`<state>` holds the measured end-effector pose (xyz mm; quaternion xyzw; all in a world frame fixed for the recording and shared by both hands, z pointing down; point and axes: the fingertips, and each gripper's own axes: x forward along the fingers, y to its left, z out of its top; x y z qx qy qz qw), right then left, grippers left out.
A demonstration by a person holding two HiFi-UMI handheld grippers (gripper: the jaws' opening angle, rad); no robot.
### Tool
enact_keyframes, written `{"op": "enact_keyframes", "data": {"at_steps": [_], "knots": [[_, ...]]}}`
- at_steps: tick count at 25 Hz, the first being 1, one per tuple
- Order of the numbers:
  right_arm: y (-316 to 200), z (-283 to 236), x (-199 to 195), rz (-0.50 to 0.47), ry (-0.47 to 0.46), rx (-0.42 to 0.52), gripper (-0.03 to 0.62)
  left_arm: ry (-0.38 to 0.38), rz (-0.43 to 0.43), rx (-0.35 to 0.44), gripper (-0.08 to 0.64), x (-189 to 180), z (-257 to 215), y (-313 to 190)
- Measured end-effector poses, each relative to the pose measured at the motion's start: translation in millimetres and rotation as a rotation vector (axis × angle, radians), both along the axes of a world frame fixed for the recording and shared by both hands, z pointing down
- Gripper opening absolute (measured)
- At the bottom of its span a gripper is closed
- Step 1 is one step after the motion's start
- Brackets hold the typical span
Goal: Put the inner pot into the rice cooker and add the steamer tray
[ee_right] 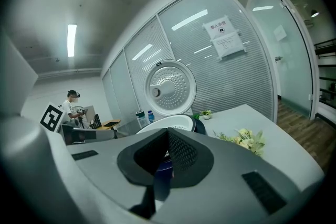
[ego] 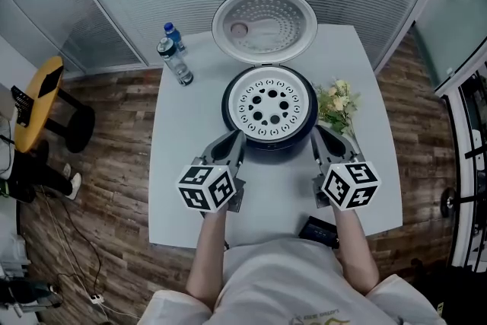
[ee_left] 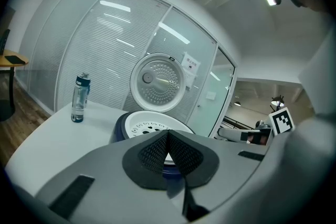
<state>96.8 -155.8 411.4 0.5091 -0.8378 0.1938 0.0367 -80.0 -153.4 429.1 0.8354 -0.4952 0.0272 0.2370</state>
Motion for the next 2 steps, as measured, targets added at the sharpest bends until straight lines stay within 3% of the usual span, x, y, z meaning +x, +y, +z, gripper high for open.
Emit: {"op": "enact_keyframes", "data": {"at_steps": [2], "knots": [[-2.1, 0.5, 0.8, 0.002, -0.003, 0.000, 0.015, 0.001, -0.002, 0.003, 0.009, -1.2, -0.2, -2.0]]}}
